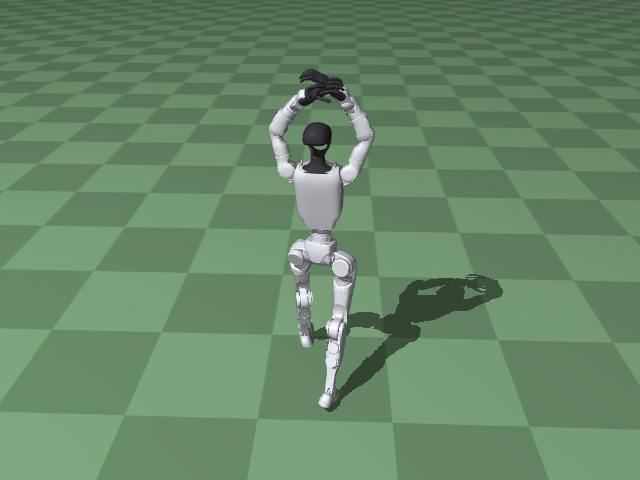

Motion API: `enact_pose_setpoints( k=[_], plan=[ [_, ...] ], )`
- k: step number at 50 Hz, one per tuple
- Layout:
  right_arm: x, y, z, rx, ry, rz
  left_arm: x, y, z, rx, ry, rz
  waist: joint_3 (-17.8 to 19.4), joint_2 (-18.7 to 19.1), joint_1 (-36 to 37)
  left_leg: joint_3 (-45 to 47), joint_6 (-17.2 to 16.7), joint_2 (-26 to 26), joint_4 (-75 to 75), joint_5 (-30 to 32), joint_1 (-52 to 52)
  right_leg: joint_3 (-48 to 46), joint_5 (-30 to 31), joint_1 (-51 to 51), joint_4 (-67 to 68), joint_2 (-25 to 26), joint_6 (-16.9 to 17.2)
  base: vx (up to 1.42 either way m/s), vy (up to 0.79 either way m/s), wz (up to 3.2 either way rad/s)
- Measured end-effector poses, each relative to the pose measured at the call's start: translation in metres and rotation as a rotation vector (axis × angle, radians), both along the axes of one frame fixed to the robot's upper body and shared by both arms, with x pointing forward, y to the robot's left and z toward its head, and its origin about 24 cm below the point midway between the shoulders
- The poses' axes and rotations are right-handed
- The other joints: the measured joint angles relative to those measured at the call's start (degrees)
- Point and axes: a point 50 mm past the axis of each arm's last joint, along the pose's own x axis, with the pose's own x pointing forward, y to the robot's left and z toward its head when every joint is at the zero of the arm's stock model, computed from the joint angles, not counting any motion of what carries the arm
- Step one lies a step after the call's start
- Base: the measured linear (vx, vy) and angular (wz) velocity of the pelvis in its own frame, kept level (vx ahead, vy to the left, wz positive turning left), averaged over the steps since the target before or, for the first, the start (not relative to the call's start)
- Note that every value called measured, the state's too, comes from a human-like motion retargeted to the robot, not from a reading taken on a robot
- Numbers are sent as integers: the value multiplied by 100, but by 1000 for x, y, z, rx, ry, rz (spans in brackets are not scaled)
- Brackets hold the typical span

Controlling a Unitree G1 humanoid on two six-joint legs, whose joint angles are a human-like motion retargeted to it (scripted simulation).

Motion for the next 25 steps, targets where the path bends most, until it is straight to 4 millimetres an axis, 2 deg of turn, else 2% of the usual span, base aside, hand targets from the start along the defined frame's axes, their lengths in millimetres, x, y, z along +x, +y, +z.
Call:
enact_pose_setpoints(
  k=[4, 8, 10, 13, 15, 19, 22, 25],
  plan=[
    [5, 3, -3, -19, -10, -25, 7, 4, -2, 17, 23, -11, -188, -53, -184, -108, 0, -266, 0, -185, 251, -126, 458, 99, 311, -163, 0, 56, 32, 38],
    [14, 9, -7, -35, -3, -56, 16, 10, -2, 5, 53, -15, -231, -96, -260, -343, 0, -444, 0, -589, 804, -175, 1451, 224, 859, -269, 0, 60, 28, 39],
    [16, 13, -8, -35, 8, -58, 19, 9, 0, -19, 54, -1, -168, -20, -261, -460, 0, -410, 0, -742, 1126, -208, 2013, 141, 1388, -186, 0, 53, 26, 34],
    [14, 15, -8, -36, -15, -73, 18, 10, 0, -33, 29, 14, -59, 79, -238, -563, 2, -321, 0, -945, 1476, -303, 2397, -453, 2714, -65, 0, 43, 22, 24],
    [11, 16, -8, -39, -32, -80, 17, 12, -1, -30, 20, 10, -12, 70, -256, -618, 30, -388, 0, -1074, 1602, -440, 2222, -1015, 3617, -159, 0, 36, 24, 28],
    [14, 15, -8, -42, -8, -83, 24, 13, -1, -35, 65, -3, 101, 20, -437, -813, 44, -553, 93, -1325, 1840, -1063, 1237, -1782, 4243, -569, -287, 33, 20, 46],
    [18, 13, -8, -39, -2, -102, 30, 14, -1, -33, 91, 1, 181, -14, -644, -1028, 64, -623, 245, -1517, 1973, -1545, 562, -2064, 3671, -693, -467, 29, 12, 67],
    [20, 14, -8, -38, -1, -105, 32, 16, -1, -41, 91, 0, 309, -90, -913, -1313, 129, -776, 379, -1679, 2086, -1944, 336, -2168, 2387, -717, -410, 26, 9, 88]
  ],
)
